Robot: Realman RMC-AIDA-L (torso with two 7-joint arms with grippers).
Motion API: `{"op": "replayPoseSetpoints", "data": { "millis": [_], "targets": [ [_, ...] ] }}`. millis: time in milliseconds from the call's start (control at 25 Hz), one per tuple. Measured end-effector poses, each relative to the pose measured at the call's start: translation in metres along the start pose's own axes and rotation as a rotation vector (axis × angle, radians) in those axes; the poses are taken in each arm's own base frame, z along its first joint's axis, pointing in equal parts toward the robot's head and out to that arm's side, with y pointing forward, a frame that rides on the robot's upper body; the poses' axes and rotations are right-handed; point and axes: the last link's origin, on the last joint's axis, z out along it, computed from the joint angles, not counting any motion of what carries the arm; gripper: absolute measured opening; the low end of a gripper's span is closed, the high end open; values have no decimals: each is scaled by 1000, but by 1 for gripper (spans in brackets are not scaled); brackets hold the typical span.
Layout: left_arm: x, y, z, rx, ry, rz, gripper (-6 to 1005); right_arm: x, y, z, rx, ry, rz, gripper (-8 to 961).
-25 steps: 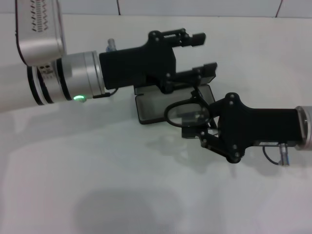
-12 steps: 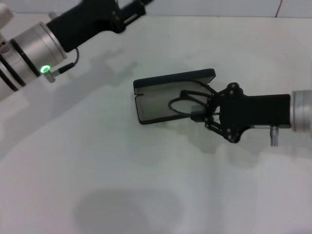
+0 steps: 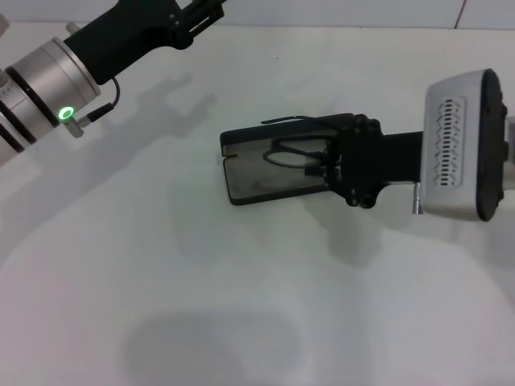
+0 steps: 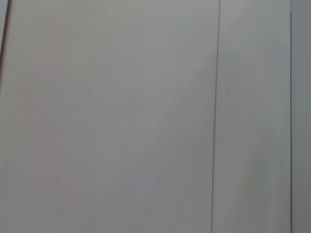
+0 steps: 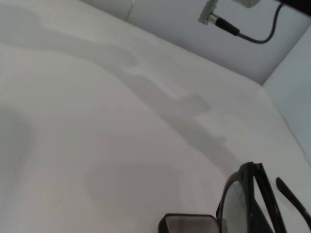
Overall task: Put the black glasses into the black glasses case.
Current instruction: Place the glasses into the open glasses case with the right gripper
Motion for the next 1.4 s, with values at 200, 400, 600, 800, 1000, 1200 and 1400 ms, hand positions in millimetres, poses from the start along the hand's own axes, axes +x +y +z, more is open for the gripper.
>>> {"op": "replayPoseSetpoints", "data": {
  "millis": [200,400,600,800,1000,1200,1400],
  "targets": [
    [1,0,7,-2,-6,8,634,0,-4,5,-13,24,-23,189],
    [2,0,8,-5,-9,4,633,4,-4,17,-51,79,-37,192],
    [1,-1,7,-1,-10,3,634,1,-3,25,-77,101,-69,196],
    [1,-1,6,1,-13,3,634,-2,-9,28,-75,120,-93,199],
    [-1,-1,4,2,-16,2,635,-3,-11,35,-78,163,-121,202],
    [-2,0,4,-1,-20,6,635,-4,-14,40,-61,176,-134,205],
    [-2,0,4,-2,-21,9,633,-5,-16,41,-50,177,-136,208]
  ]
}}
